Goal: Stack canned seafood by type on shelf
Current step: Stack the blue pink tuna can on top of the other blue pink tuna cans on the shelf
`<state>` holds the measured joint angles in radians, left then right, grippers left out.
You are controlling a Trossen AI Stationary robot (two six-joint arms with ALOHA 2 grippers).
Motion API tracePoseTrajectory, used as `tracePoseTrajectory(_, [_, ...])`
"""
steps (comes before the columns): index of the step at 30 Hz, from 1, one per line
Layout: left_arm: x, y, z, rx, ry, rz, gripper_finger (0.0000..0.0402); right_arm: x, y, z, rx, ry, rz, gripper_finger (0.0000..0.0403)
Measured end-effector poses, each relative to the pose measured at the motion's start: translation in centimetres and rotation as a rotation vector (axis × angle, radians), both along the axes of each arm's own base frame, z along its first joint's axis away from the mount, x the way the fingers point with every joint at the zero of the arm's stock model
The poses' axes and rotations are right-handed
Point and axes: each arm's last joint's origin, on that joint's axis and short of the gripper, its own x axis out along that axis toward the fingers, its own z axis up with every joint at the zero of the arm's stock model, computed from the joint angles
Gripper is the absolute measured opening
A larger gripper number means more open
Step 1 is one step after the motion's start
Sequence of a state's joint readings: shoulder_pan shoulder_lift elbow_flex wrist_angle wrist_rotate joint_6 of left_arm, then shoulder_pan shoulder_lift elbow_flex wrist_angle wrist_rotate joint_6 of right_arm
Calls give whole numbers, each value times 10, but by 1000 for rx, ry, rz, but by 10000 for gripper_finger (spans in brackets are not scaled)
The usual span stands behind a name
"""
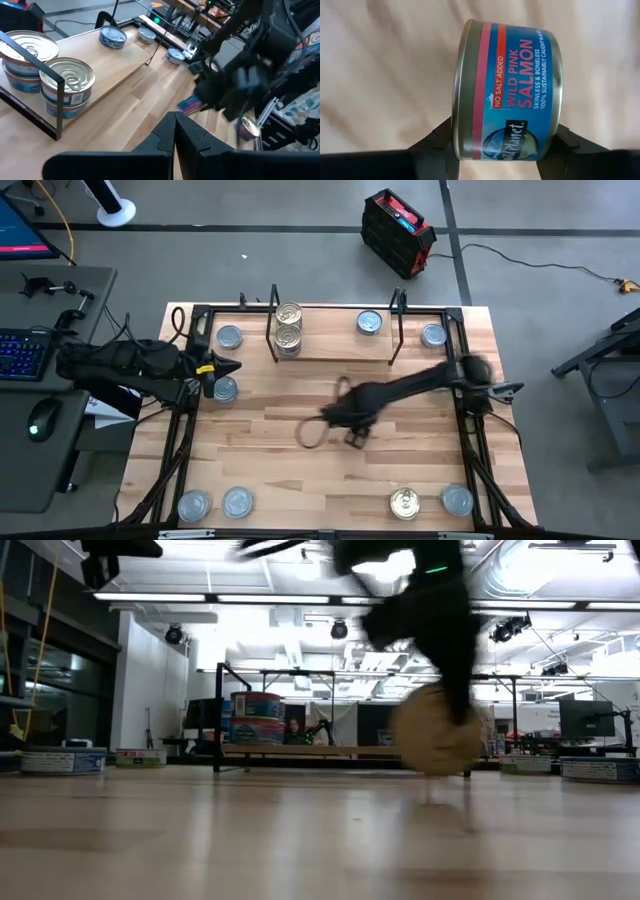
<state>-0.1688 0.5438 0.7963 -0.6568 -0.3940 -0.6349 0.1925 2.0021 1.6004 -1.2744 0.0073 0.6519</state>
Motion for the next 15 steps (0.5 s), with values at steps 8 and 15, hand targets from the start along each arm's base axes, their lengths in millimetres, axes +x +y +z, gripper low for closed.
tracePoseTrajectory(8, [5, 1, -1, 36, 8, 63, 0, -75, -5, 25, 313, -679, -512, 167])
tracePoseTrajectory(15, [10, 0, 0, -15, -10, 84, 0, -36, -70, 29, 353, -1227, -804, 167])
